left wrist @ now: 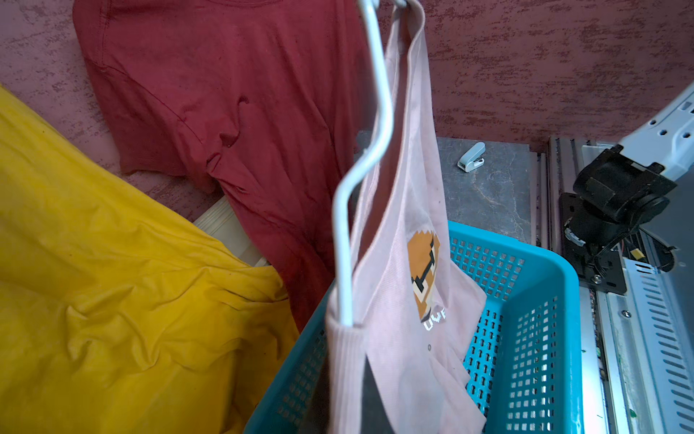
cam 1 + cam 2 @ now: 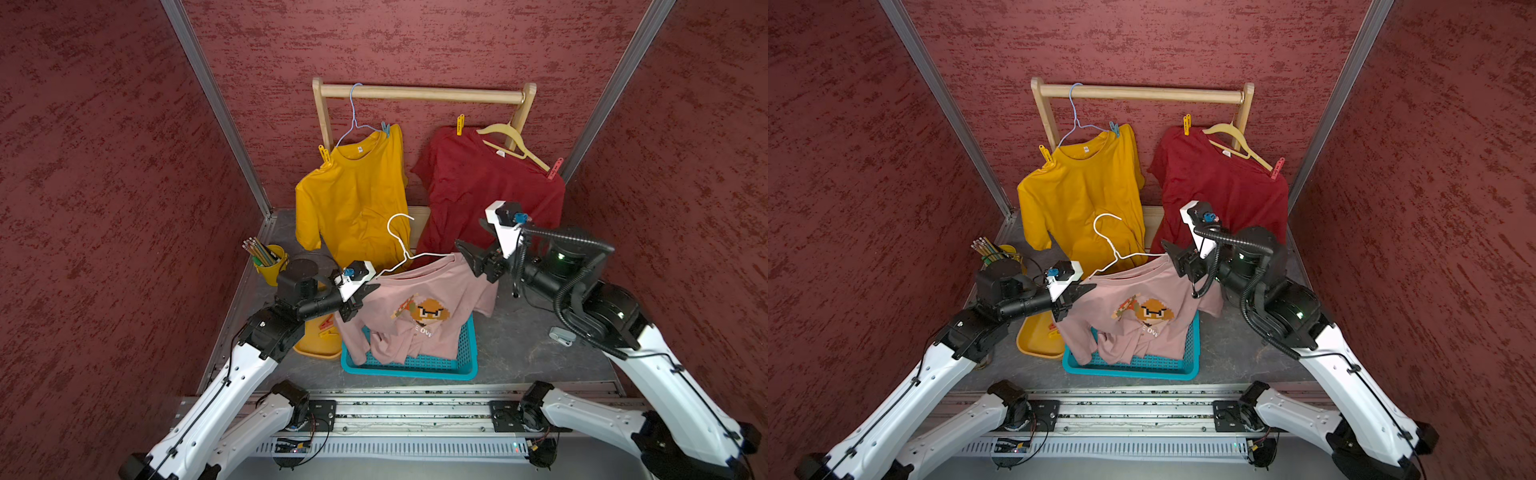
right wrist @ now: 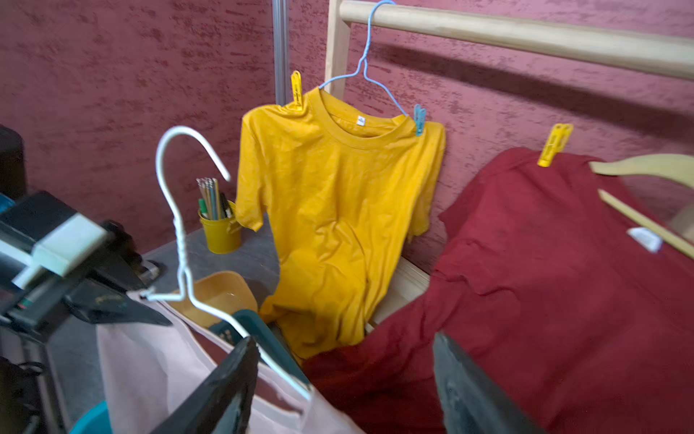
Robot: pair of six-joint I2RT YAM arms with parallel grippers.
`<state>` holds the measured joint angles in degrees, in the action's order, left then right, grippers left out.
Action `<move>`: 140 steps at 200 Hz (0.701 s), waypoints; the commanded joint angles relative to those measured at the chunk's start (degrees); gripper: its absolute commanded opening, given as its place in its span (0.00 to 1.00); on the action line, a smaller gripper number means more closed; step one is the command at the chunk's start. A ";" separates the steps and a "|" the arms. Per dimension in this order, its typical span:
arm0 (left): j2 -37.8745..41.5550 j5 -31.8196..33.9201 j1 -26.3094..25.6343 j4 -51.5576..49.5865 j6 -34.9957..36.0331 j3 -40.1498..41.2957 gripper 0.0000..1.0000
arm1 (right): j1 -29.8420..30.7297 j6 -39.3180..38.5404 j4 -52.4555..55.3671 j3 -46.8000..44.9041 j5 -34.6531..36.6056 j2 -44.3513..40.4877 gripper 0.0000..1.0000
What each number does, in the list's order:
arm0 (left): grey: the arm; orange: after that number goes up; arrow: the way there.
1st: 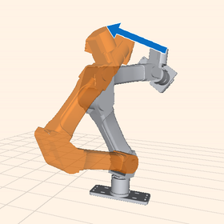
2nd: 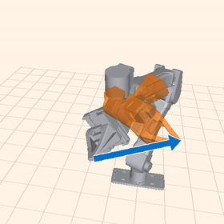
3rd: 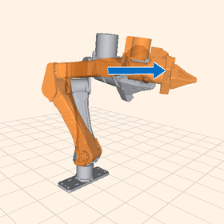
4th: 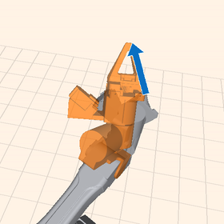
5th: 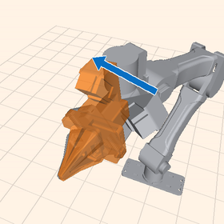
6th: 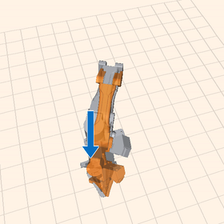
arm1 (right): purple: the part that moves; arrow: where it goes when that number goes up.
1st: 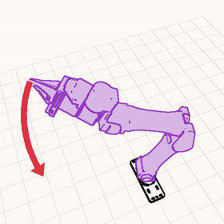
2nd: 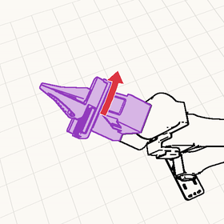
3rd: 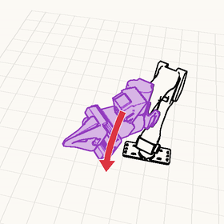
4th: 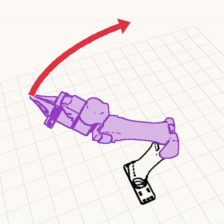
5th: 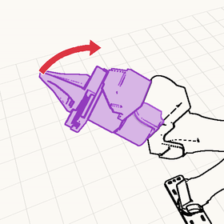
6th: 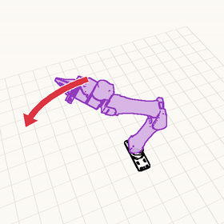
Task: Remove the clothespins securing t-shirts to the hanger
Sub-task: Pick up the hanger from the basket.
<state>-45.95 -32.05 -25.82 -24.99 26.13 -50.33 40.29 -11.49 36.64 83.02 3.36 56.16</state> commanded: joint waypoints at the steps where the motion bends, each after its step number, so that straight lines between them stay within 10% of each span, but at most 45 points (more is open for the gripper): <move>1: 1.47 -6.97 1.66 -0.82 1.05 0.33 0.00 | -0.11 -6.75 10.94 -1.33 6.87 -1.53 0.76; 140: 0.80 -9.26 2.80 -8.78 4.52 -2.67 0.00 | -0.04 -11.48 17.03 1.28 8.95 2.38 0.72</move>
<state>-45.78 -40.38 -23.40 -34.83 29.15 -50.72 40.29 -22.15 51.59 81.91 11.84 61.60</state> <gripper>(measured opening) 0.035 0.721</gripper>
